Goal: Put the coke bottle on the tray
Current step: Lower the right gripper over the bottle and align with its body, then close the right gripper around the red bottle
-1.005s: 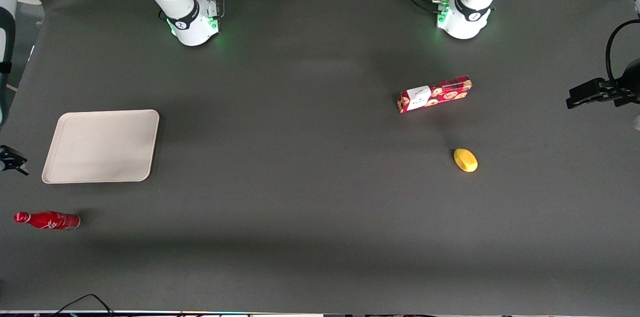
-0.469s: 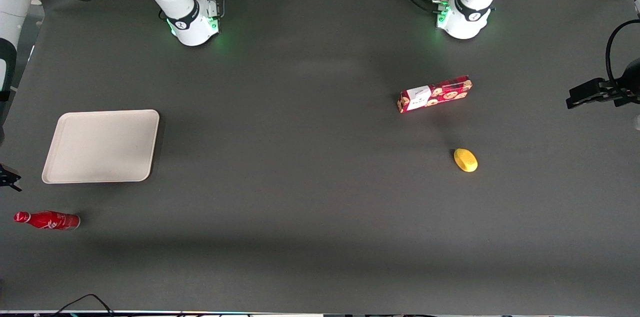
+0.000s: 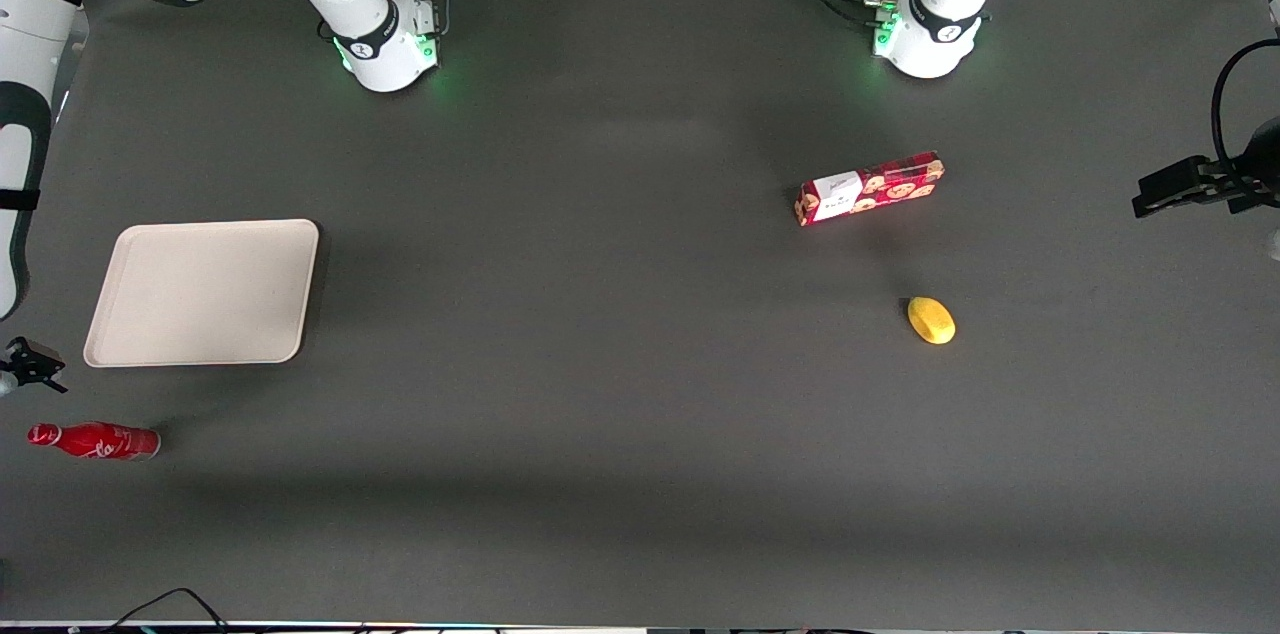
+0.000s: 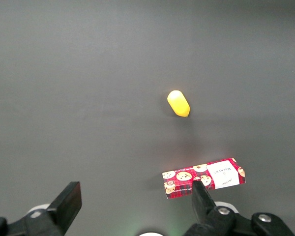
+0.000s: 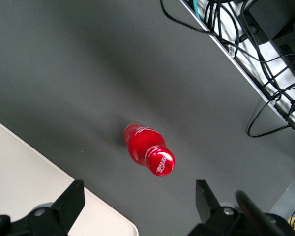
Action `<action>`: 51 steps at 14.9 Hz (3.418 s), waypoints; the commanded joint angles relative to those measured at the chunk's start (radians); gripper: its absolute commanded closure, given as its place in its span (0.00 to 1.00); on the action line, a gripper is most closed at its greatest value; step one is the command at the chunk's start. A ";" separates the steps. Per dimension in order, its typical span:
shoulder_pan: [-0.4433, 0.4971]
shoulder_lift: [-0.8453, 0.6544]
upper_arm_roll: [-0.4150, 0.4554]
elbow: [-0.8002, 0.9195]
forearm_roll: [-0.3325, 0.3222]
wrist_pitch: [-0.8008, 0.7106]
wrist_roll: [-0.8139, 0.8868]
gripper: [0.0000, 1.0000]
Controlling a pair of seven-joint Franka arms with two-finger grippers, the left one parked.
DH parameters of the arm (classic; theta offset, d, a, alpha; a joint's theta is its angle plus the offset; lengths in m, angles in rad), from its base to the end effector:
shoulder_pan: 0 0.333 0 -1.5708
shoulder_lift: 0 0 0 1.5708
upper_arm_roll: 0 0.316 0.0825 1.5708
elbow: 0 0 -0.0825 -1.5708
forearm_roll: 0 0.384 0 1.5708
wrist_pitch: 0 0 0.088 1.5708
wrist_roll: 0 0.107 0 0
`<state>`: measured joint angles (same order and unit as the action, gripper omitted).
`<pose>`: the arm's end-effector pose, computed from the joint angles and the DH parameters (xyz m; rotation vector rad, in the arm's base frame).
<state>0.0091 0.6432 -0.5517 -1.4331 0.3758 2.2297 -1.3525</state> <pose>0.6733 -0.2931 0.3811 2.7346 1.0719 0.2371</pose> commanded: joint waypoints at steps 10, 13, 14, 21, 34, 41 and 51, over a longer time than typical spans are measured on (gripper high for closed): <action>-0.061 0.145 -0.001 0.223 0.025 -0.166 -0.023 0.00; -0.129 0.188 0.074 0.301 0.022 -0.168 -0.053 0.00; -0.133 0.199 0.079 0.322 0.022 -0.168 -0.054 0.00; -0.139 0.225 0.096 0.349 0.026 -0.166 -0.051 0.01; -0.172 0.234 0.127 0.355 0.025 -0.157 -0.056 0.37; -0.172 0.233 0.125 0.353 0.025 -0.160 -0.054 0.83; -0.149 0.182 0.122 0.350 -0.001 -0.252 0.016 1.00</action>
<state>-0.1420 0.8569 -0.4302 -1.1041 0.3759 2.0618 -1.3768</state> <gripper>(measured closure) 0.678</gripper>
